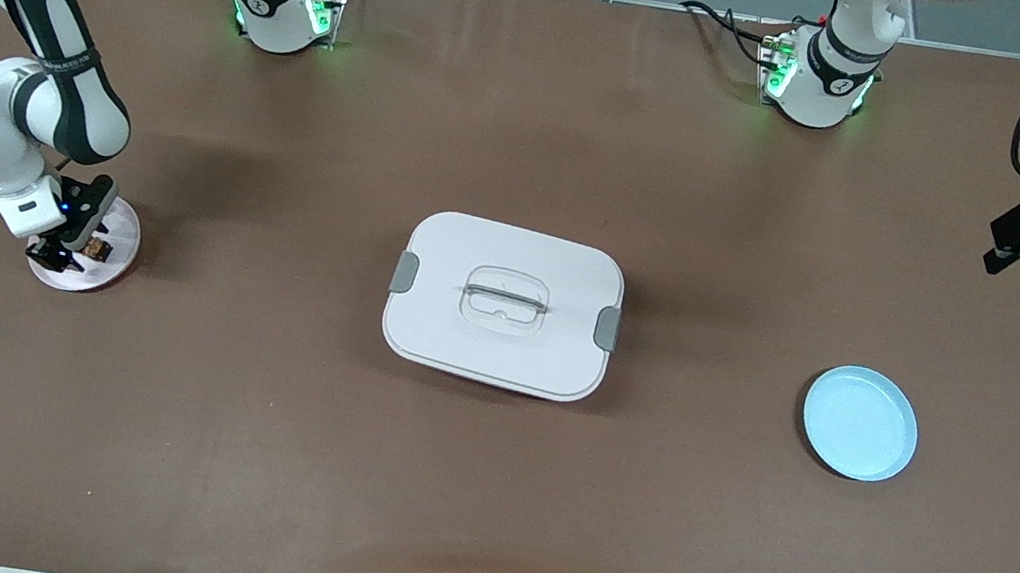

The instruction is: Transfer orange switch to right arm and place

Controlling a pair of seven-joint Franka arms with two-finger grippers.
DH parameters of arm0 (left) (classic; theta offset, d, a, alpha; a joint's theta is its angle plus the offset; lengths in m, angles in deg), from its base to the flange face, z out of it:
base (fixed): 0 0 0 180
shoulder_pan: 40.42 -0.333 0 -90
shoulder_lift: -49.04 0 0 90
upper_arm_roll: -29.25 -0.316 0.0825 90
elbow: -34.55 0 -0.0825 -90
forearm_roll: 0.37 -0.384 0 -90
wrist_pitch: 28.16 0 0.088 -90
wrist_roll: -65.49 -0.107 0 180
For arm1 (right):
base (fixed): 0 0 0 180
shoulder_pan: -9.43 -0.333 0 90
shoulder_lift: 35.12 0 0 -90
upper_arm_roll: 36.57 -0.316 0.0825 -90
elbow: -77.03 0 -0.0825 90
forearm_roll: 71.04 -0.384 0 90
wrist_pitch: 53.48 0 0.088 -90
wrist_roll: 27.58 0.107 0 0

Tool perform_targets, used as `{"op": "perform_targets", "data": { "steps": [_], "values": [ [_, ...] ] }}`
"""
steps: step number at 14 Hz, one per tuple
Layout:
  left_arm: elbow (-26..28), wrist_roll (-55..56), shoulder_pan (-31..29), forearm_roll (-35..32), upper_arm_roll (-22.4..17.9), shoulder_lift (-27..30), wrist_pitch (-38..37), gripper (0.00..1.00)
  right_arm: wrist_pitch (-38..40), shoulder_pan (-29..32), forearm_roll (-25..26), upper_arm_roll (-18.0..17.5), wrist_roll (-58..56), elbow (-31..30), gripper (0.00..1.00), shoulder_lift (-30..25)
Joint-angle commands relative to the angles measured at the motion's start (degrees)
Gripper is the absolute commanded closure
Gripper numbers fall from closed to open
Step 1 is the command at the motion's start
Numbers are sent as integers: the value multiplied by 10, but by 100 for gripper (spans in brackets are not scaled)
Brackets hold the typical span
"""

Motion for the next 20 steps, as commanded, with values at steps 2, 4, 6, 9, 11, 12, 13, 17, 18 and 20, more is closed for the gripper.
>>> {"op": "perform_targets", "data": {
  "steps": [2, 4, 6, 9, 11, 12, 13, 17, 18, 20],
  "values": [
    [-7, 2, -3, 12, 0, -2, -20, 0, 64, 3, 3, -7, 13, 31, 0, -13],
    [-7, 0, -5, 12, -1, -3, -20, 0, 108, 3, 3, -7, 38, 50, 0, -20],
    [-6, 1, -4, 12, -1, -3, -20, 0, 133, 2, 3, -7, 63, 55, 0, -32],
    [-6, 0, -5, 12, -1, -3, -20, 0, 175, -11, 3, -7, 124, 55, 0, -63],
    [-7, -1, -4, 13, -1, -2, -26, 0, 198, -22, 3, -7, 159, 56, 0, -82],
    [-7, -1, -4, 13, -1, -2, -28, 0, 211, -24, 3, -7, 178, 60, 0, -90],
    [-7, -1, -4, 13, -1, -2, -28, 0, 235, -29, 3, -7, 196, 68, 0, -98],
    [-7, -1, -5, 13, -2, -2, -28, 0, 374, -44, 3, -7, 285, 144, 0, -124],
    [-7, -2, -5, 13, -3, -3, -28, 0, 396, -48, 4, -8, 309, 163, 0, -125],
    [-7, -1, -5, 13, -3, -3, -28, 0, 439, -58, 3, -8, 356, 199, 0, -125]
  ]
}}
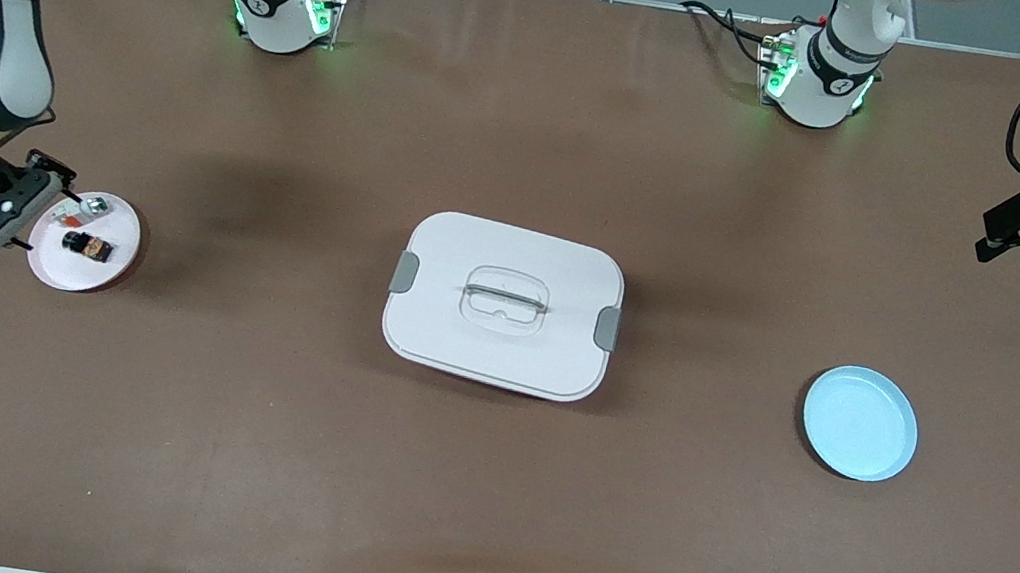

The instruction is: Transfer orange switch to right arm and place

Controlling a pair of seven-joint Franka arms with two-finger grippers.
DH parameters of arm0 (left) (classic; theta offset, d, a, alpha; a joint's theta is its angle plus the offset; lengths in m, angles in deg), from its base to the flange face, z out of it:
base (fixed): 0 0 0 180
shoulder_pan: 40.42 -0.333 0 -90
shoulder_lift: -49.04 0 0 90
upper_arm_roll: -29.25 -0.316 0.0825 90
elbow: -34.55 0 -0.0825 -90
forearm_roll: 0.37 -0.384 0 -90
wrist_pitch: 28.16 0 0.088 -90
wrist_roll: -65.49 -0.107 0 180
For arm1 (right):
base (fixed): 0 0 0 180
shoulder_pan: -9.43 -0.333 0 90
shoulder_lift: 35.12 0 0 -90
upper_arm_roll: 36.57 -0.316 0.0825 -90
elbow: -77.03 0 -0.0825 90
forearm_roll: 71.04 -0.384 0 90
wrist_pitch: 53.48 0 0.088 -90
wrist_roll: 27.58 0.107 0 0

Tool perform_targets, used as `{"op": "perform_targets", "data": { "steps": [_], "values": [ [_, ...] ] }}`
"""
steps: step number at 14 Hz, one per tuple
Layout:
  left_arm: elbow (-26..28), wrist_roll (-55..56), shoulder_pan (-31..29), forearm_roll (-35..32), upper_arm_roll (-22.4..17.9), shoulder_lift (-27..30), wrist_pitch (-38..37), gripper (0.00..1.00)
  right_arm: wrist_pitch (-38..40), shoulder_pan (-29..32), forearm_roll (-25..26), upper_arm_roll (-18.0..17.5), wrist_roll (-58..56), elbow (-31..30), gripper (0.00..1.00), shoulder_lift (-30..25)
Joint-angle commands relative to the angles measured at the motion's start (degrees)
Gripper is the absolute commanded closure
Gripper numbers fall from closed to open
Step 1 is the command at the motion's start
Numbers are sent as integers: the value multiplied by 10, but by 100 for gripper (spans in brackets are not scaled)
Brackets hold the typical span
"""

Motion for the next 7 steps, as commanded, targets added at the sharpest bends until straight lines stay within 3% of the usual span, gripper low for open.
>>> {"op": "perform_targets", "data": {
  "steps": [1, 7],
  "values": [
    [-7, 0, -2, 10, -1, 0, -12, 0, 60, -9, 3, 1, 61, 49, 0, 0],
    [-7, -1, -2, 10, -1, 0, -12, 0, 170, -8, 2, 3, 193, 119, 0, -6]
  ]
}}
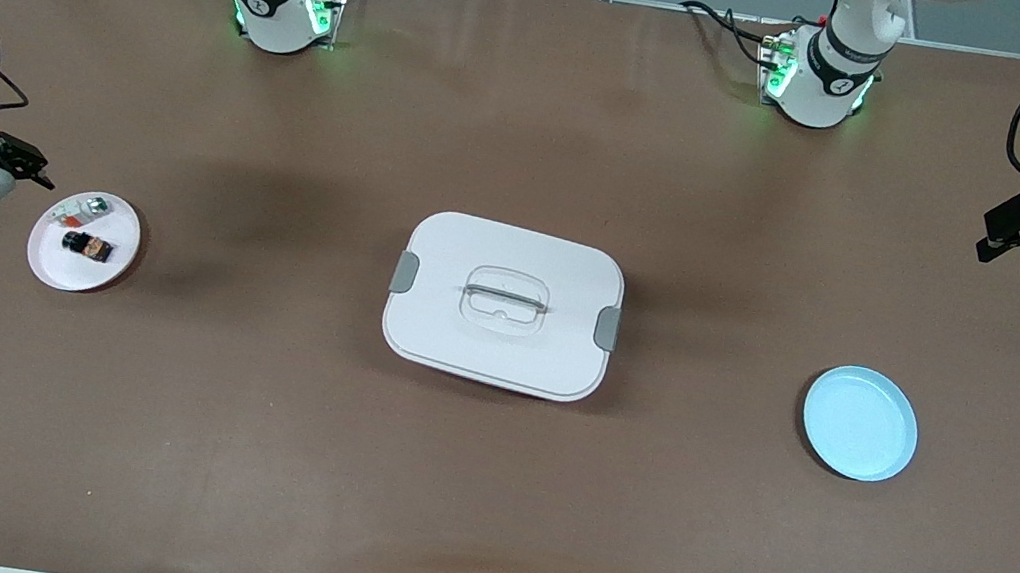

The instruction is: Transfer orange switch to right arm and place

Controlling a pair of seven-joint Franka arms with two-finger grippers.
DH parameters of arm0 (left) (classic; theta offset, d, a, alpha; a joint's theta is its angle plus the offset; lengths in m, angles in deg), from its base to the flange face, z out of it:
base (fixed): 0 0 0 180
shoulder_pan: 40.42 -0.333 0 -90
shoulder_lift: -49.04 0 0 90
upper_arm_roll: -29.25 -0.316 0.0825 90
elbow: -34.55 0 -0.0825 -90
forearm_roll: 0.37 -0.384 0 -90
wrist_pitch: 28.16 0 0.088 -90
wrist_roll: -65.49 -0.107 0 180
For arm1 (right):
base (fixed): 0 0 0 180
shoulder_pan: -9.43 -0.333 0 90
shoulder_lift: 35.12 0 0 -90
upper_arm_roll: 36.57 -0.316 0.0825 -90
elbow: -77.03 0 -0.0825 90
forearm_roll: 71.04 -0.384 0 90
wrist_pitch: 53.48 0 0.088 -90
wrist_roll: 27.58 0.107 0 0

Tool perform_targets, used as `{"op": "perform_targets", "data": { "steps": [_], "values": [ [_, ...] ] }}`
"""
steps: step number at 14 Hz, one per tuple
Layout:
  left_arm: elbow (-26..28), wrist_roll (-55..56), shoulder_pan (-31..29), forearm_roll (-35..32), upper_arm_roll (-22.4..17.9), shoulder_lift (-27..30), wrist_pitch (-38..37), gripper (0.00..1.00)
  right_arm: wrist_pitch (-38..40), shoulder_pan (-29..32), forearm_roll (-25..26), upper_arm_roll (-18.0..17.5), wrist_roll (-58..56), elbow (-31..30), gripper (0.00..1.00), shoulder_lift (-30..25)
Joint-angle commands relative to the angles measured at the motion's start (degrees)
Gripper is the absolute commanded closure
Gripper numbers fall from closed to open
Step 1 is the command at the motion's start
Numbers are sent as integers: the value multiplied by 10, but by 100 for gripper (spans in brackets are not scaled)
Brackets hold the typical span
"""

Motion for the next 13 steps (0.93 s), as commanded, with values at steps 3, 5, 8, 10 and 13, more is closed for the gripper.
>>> {"op": "perform_targets", "data": {
  "steps": [3, 5, 8, 10, 13],
  "values": [
    [-7, -1, -2, 10, -1, 0, -11, 0, 108, -18, 2, -2, 158, 94, 0, 5],
    [-7, -2, -1, 10, -1, 1, -11, 0, 141, -43, 3, -2, 248, 125, 0, 5],
    [-7, -1, -2, 10, -1, 1, -10, 0, 168, -76, 2, -3, 387, 155, 0, 5],
    [-7, -2, -2, 10, -1, 1, -11, 0, 168, -98, 2, -2, 439, 172, 0, 5],
    [-7, -2, -2, 10, -1, 1, -10, 0, 176, -99, 1, -2, 449, 206, 0, 5]
  ]
}}
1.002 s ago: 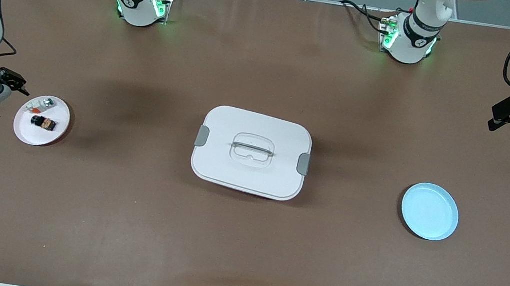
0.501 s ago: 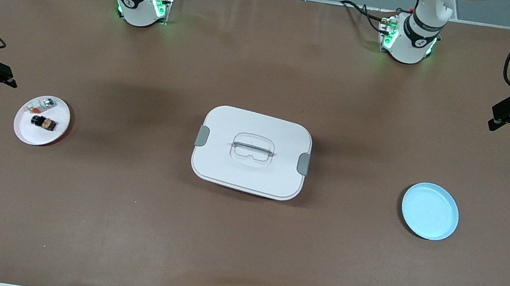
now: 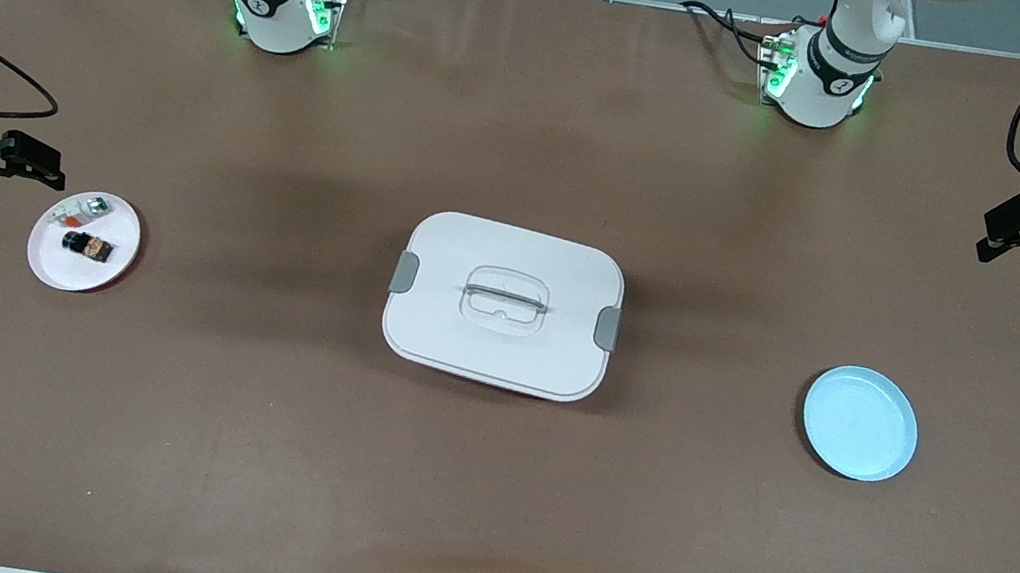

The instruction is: Transfer orange switch to right arm and place

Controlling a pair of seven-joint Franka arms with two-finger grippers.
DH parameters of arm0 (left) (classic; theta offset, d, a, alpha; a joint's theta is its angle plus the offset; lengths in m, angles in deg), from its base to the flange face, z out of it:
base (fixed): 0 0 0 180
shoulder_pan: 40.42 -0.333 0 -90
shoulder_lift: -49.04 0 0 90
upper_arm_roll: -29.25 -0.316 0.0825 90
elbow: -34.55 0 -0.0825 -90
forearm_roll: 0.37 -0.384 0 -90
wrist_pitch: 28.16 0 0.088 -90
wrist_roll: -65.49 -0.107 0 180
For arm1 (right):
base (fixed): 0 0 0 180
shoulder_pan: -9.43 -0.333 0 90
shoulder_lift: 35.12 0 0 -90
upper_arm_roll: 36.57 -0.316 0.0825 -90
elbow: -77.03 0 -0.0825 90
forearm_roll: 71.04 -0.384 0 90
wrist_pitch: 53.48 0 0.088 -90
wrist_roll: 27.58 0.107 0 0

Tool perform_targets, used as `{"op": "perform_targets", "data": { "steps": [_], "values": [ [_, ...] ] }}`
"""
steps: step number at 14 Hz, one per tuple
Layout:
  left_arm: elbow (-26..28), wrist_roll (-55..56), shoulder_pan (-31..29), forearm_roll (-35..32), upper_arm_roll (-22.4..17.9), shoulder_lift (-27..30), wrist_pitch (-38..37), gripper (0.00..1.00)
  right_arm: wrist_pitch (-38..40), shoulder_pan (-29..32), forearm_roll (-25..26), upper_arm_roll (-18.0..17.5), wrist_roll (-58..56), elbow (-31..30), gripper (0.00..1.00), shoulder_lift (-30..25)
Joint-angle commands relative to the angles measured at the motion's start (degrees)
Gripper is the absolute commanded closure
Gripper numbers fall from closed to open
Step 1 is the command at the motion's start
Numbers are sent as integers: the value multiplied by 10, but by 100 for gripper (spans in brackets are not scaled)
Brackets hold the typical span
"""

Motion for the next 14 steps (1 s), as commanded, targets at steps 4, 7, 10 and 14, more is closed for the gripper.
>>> {"op": "perform_targets", "data": {
  "steps": [4, 7, 10, 14],
  "values": [
    [-7, -2, -1, 10, 0, 1, -10, 0, 26, -3, 2, 2, 97, 74, 0, 3],
    [-7, -2, -2, 10, 0, 1, -10, 0, 59, -5, 7, 2, 135, 102, 0, 2],
    [-7, -2, -2, 10, 0, 1, -10, 0, 96, -3, -1, 2, 133, 119, 0, 2],
    [-8, -7, -1, 9, 0, 1, -10, 0, 143, -3, -1, 2, 134, 118, 0, -7]
  ]
}}
